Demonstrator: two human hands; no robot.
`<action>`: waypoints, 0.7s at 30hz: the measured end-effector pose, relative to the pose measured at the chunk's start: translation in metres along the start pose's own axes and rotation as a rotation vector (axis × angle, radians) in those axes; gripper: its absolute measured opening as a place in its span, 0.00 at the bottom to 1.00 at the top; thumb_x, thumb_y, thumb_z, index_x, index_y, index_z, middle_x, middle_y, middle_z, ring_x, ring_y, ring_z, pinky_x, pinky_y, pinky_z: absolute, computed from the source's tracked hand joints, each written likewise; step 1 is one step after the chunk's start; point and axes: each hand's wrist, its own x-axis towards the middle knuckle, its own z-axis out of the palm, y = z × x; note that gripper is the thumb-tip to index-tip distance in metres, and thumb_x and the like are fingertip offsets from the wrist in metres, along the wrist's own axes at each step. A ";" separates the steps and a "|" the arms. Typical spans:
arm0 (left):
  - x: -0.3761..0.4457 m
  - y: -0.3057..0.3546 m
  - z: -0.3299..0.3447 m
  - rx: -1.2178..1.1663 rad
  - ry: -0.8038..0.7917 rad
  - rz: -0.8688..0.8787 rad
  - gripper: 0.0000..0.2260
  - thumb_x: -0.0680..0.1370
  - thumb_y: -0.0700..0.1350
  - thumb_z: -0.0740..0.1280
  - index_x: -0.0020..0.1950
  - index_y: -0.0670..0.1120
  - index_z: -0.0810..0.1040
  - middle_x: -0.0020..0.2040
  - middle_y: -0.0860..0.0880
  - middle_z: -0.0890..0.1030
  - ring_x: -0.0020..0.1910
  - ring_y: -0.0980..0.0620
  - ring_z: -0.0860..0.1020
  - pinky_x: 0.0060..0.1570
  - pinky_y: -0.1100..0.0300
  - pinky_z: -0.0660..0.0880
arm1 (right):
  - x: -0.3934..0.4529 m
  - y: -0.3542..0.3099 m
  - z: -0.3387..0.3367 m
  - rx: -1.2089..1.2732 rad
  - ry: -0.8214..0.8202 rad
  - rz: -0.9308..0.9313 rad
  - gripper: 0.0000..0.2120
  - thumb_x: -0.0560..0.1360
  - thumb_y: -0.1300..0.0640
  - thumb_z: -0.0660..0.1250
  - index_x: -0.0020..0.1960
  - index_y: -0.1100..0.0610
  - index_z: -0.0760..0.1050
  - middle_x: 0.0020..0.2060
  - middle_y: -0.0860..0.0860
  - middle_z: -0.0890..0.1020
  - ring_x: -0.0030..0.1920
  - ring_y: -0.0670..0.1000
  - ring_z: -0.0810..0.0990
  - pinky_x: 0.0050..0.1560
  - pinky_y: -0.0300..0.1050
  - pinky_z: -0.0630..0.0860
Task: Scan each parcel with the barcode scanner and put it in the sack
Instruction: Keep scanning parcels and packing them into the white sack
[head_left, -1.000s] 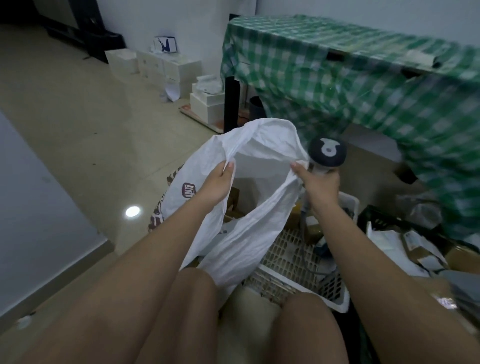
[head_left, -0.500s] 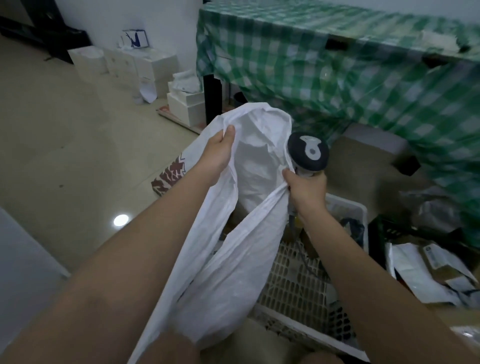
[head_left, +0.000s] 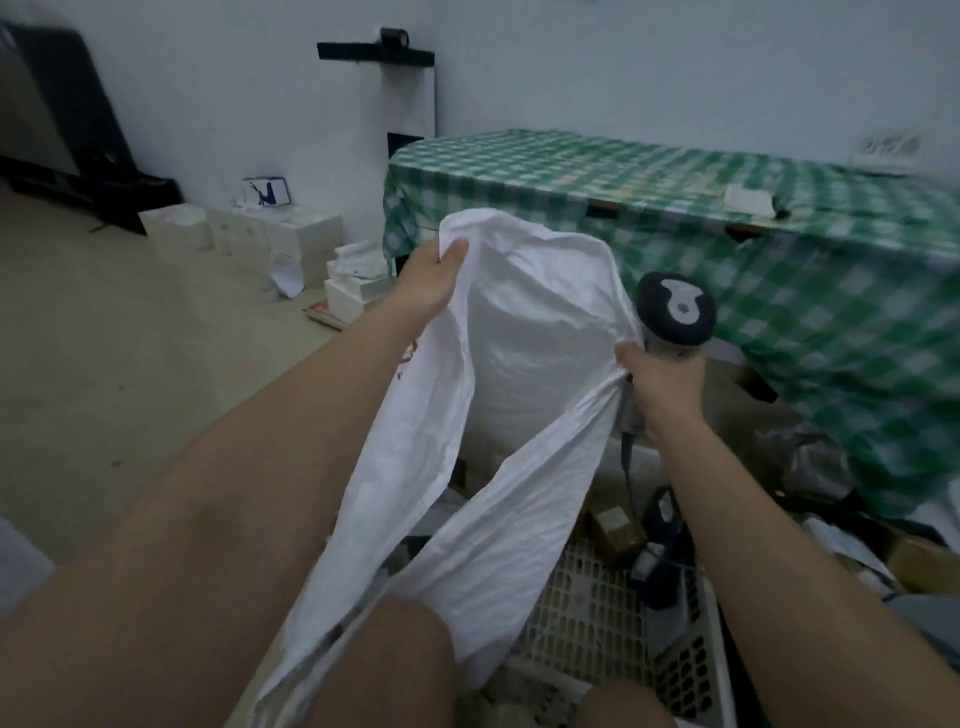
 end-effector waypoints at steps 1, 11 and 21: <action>-0.009 -0.014 -0.001 0.091 -0.017 -0.030 0.21 0.84 0.51 0.52 0.75 0.44 0.64 0.71 0.45 0.68 0.68 0.44 0.68 0.61 0.56 0.67 | -0.006 0.007 -0.004 -0.056 -0.013 0.041 0.22 0.71 0.65 0.72 0.62 0.61 0.70 0.55 0.50 0.76 0.56 0.49 0.76 0.61 0.47 0.74; -0.058 -0.075 -0.048 0.807 0.243 0.047 0.12 0.82 0.41 0.54 0.60 0.45 0.75 0.56 0.41 0.78 0.54 0.39 0.77 0.44 0.54 0.67 | -0.037 0.039 -0.040 -0.339 0.030 0.088 0.25 0.69 0.64 0.70 0.66 0.62 0.70 0.56 0.56 0.77 0.58 0.56 0.76 0.54 0.47 0.73; -0.084 -0.067 -0.067 0.502 0.040 0.107 0.17 0.83 0.48 0.57 0.72 0.47 0.67 0.63 0.46 0.75 0.58 0.45 0.74 0.49 0.56 0.68 | -0.063 0.025 -0.013 -0.210 -0.043 0.009 0.26 0.68 0.65 0.71 0.65 0.61 0.72 0.57 0.56 0.80 0.57 0.55 0.78 0.56 0.49 0.75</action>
